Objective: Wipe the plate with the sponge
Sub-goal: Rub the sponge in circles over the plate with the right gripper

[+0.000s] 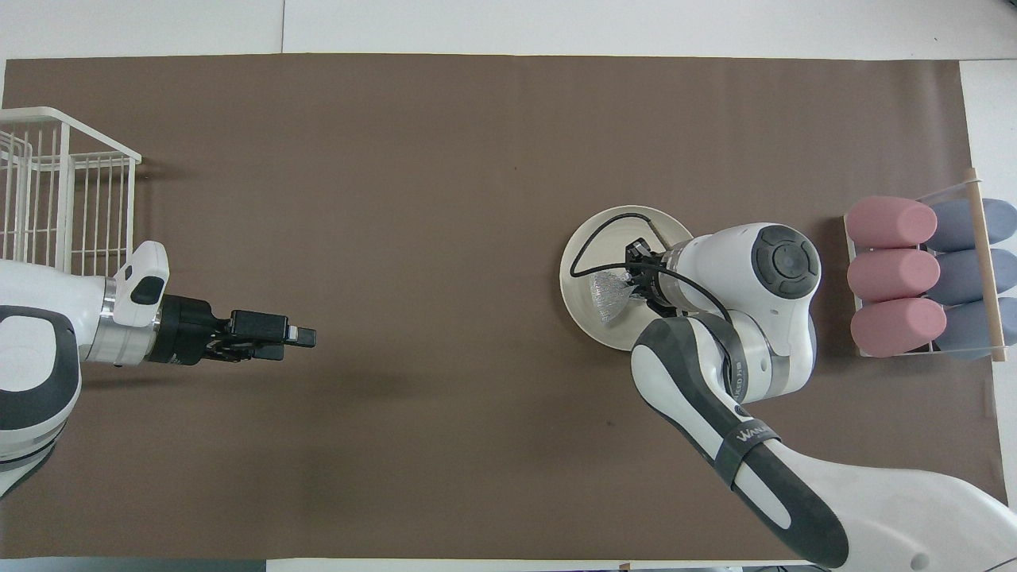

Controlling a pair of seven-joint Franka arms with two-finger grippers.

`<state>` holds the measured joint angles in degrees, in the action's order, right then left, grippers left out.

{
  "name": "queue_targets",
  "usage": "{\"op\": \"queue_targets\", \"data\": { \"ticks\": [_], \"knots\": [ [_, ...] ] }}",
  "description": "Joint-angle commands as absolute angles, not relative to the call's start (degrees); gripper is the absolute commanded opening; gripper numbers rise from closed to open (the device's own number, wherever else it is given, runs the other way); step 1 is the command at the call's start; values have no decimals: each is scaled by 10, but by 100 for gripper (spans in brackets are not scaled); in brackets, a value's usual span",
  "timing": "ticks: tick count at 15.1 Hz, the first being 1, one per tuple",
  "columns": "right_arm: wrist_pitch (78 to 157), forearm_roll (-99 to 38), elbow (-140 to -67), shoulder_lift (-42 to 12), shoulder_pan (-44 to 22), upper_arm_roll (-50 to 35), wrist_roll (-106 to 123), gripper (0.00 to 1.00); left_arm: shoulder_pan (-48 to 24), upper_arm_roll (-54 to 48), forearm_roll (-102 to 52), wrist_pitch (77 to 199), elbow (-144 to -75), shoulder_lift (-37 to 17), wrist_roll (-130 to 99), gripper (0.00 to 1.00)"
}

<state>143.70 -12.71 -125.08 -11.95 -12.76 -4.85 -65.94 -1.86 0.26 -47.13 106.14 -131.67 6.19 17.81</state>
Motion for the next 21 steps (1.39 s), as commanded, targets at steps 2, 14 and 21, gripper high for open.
{"op": "queue_targets", "data": {
  "ticks": [2, 14, 21],
  "knots": [
    [1462, -122, -1268, -120, -103, -55, -608, 0, -11, 1, -459, 1065, -1316, 64, 178, 100],
    [1476, -133, -1277, -122, -136, -56, -659, 0, 2, -1, -459, 1056, -1314, 65, 173, 100],
    [1477, -133, -1277, -122, -115, -55, -608, 0, 2, -1, -459, 1061, -1305, 63, 173, 100]
  ]
}}
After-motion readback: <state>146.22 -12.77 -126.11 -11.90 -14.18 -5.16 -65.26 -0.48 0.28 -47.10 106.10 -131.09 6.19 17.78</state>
